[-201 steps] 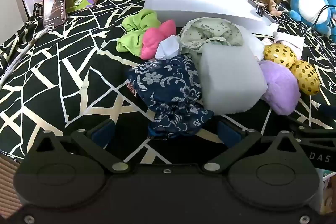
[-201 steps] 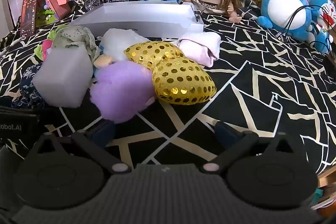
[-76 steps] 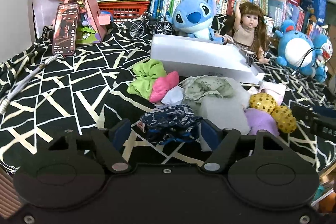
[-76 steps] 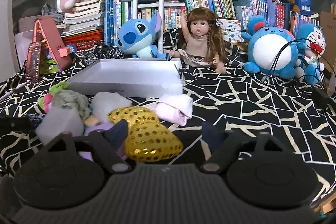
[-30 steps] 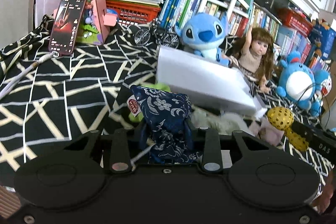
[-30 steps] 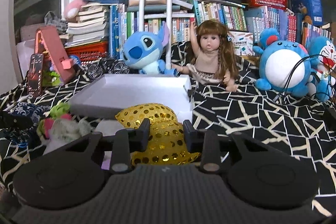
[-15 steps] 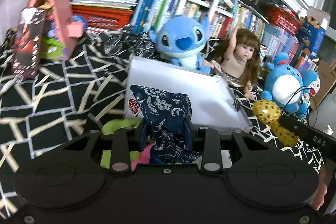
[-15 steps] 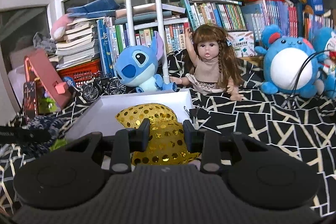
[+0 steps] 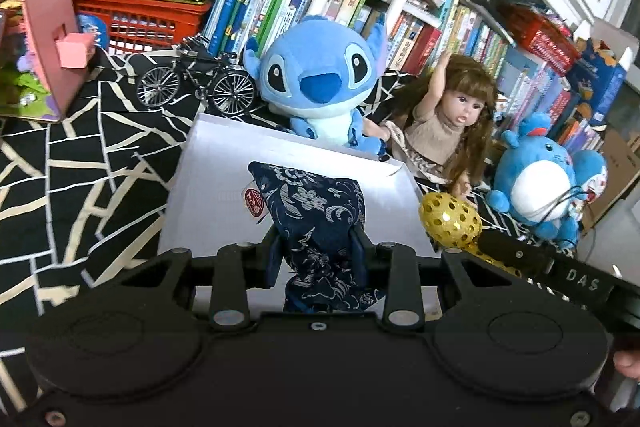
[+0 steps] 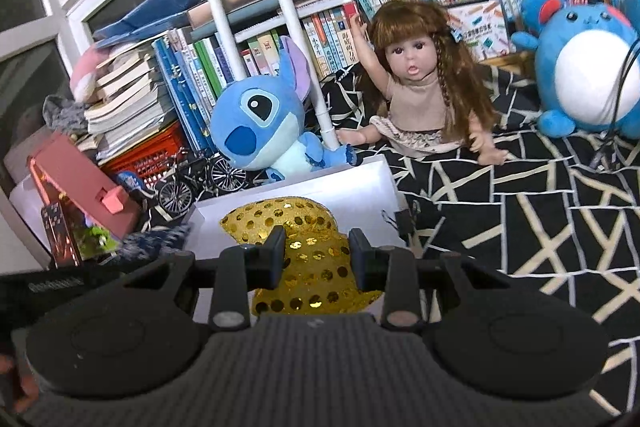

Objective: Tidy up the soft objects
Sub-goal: 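Carry the blue bag and gold pillow with both tools into the white tray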

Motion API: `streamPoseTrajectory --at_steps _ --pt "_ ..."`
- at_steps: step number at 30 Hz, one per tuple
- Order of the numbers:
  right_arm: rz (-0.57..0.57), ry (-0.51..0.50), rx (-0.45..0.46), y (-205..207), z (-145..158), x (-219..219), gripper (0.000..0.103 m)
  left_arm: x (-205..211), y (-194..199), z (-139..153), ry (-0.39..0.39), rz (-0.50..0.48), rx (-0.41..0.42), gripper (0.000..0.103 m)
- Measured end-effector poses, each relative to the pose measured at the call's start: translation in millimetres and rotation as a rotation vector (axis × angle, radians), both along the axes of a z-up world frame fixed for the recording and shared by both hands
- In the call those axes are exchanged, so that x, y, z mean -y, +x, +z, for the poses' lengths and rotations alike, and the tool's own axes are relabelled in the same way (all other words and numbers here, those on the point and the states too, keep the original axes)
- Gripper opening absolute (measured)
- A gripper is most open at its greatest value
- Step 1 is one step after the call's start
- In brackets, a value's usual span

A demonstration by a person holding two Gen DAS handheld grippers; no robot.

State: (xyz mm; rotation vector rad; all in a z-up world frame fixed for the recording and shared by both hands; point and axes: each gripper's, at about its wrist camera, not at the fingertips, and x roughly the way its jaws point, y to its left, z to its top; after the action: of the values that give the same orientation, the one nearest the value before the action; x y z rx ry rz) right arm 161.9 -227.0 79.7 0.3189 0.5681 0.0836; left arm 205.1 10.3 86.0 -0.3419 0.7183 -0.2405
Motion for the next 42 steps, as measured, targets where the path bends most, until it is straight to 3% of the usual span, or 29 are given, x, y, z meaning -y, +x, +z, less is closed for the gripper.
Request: streamPoseTrajectory --at_steps 17,29,42 --pt "-0.163 0.187 -0.207 89.4 -51.8 -1.8 0.038 45.2 79.5 -51.8 0.089 0.031 -0.096 0.033" --pt "-0.162 0.205 -0.242 98.0 -64.5 -10.5 0.038 53.9 91.5 -74.7 0.082 0.002 -0.147 0.033" --pt "-0.155 0.266 -0.276 101.1 -70.8 -8.2 0.039 54.2 97.9 -79.7 0.058 -0.017 -0.153 0.035"
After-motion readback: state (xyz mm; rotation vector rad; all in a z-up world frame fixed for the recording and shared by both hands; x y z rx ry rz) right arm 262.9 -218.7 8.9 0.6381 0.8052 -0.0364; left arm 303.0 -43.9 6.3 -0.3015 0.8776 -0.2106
